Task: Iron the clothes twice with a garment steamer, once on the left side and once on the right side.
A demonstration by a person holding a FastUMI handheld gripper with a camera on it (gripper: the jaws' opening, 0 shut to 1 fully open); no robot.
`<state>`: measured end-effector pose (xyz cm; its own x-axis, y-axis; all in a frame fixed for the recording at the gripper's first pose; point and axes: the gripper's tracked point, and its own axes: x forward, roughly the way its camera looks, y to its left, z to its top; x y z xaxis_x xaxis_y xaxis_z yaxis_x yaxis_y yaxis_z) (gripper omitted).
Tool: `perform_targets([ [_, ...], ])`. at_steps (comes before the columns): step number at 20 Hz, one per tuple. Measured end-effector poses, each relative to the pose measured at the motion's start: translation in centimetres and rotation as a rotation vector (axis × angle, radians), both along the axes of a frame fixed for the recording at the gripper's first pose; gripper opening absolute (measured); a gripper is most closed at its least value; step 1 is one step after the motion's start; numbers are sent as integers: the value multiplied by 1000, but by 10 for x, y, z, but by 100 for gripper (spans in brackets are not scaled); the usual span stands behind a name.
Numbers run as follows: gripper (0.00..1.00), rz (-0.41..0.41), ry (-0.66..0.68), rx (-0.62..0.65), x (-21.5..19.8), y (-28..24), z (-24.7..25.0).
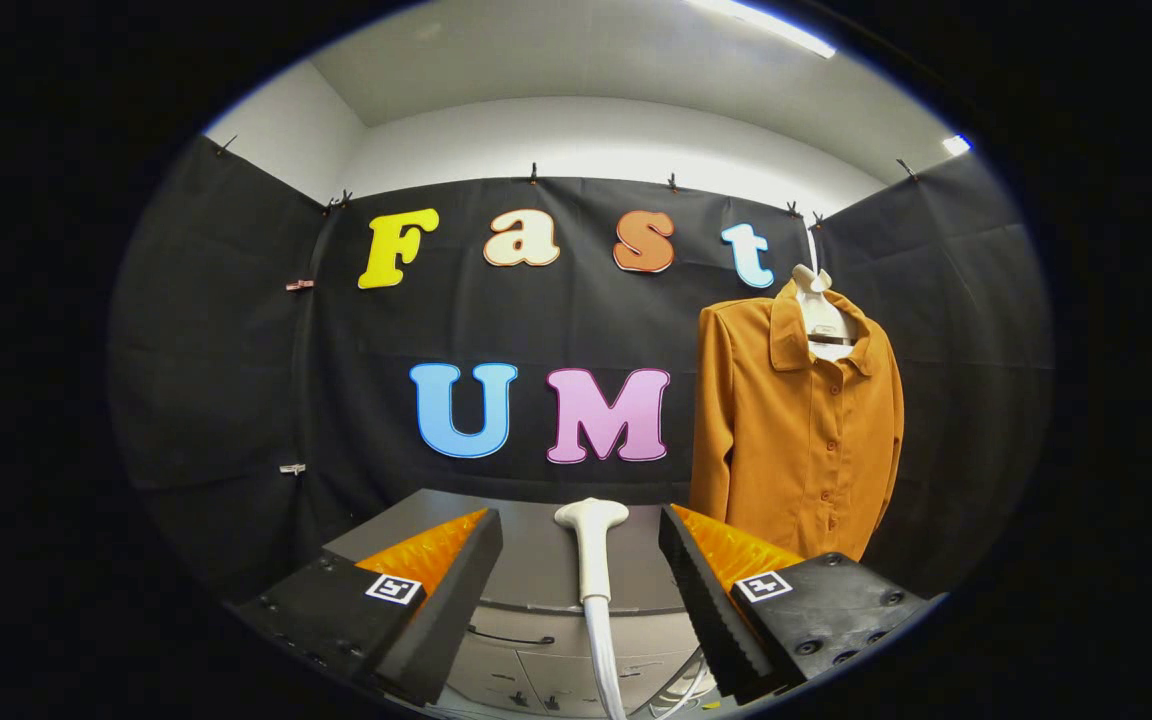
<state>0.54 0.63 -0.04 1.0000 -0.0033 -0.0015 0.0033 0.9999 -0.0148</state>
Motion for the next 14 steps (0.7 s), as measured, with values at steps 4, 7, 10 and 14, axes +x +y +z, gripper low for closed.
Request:
perform_targets([
  [4,98,-9,7,1,2,2,-2],
  [7,98,-22,12,-1,3,5,-4],
  [10,98,-37,17,-3,4,13,-6],
  [14,98,-65,31,0,9,22,-15],
])
